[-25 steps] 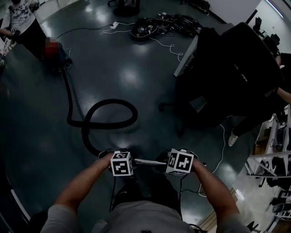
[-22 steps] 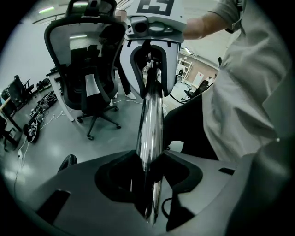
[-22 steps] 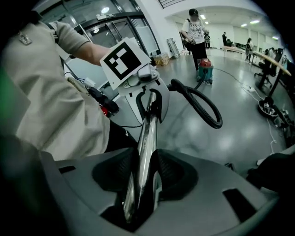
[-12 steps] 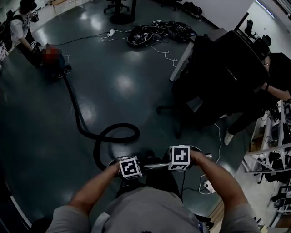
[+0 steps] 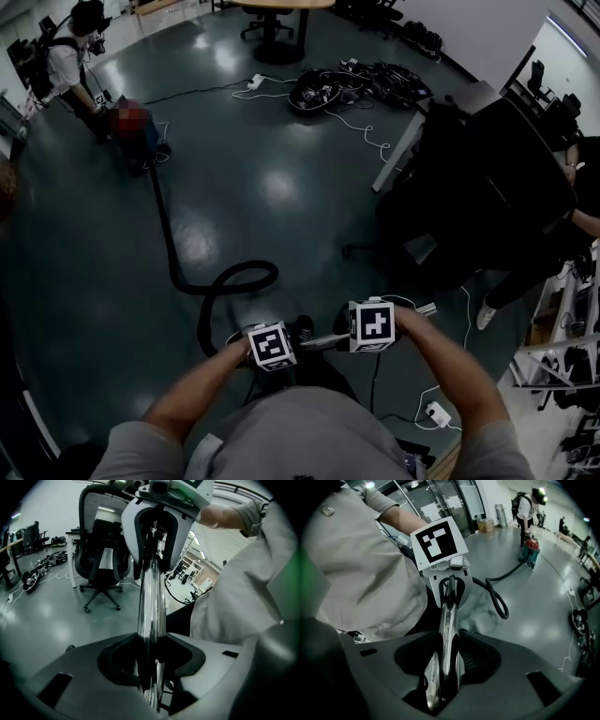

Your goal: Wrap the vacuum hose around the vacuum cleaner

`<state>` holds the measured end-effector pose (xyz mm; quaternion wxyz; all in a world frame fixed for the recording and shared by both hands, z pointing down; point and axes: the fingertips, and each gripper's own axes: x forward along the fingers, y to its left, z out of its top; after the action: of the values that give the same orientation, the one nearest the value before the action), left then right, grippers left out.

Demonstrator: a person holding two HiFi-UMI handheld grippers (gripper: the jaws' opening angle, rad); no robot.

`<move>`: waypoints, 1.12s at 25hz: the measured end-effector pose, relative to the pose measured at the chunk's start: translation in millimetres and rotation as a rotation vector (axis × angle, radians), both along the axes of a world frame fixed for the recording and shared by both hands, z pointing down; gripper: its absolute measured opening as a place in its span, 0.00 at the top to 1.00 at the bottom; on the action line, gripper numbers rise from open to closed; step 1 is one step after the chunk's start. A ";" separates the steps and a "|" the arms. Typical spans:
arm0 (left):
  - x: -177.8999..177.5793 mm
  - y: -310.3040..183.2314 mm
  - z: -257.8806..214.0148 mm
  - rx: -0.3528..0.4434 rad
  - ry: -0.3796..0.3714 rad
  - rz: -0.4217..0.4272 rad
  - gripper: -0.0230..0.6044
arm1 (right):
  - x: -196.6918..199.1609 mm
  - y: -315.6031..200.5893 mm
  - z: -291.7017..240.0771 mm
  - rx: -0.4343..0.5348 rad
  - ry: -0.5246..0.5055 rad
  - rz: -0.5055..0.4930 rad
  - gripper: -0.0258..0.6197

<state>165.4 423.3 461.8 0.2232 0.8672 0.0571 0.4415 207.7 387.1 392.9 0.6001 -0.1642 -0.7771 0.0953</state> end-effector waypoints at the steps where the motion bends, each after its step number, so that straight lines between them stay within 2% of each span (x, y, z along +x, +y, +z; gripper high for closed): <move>1: -1.9 -8.2 -3.8 -0.011 -0.004 -0.016 0.69 | -3.0 -10.4 -5.1 0.010 -0.015 -0.021 0.72; 5: -11.3 -44.2 -15.2 -0.051 -0.014 -0.073 0.69 | -21.3 -57.2 -32.0 0.078 -0.091 -0.121 0.72; 10: -15.4 -84.7 -15.8 -0.064 -0.029 -0.110 0.69 | -60.8 -117.5 -81.9 0.147 -0.303 -0.095 0.72; 14: -21.7 -117.8 -17.3 -0.069 -0.026 -0.167 0.69 | -89.4 -158.6 -114.5 0.216 -0.419 -0.077 0.72; 18: -28.4 -155.1 -26.0 -0.042 -0.003 -0.203 0.69 | -106.9 -203.1 -151.5 0.323 -0.561 0.020 0.72; 22: -53.9 -183.0 -34.7 -0.017 0.024 -0.221 0.69 | -126.8 -219.0 -201.1 0.336 -0.734 0.196 0.72; 24: -73.1 -196.0 -37.2 -0.008 0.030 -0.217 0.69 | -134.6 -224.9 -215.9 0.367 -0.765 0.250 0.72; 28: -115.0 -221.6 -45.0 -0.001 0.061 -0.236 0.69 | -150.9 -229.7 -213.2 0.379 -0.746 0.403 0.72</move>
<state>50.4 201.6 416.9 0.2721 0.8808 -0.0386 0.3857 56.8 157.4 179.8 0.2686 0.0794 -0.9600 0.0009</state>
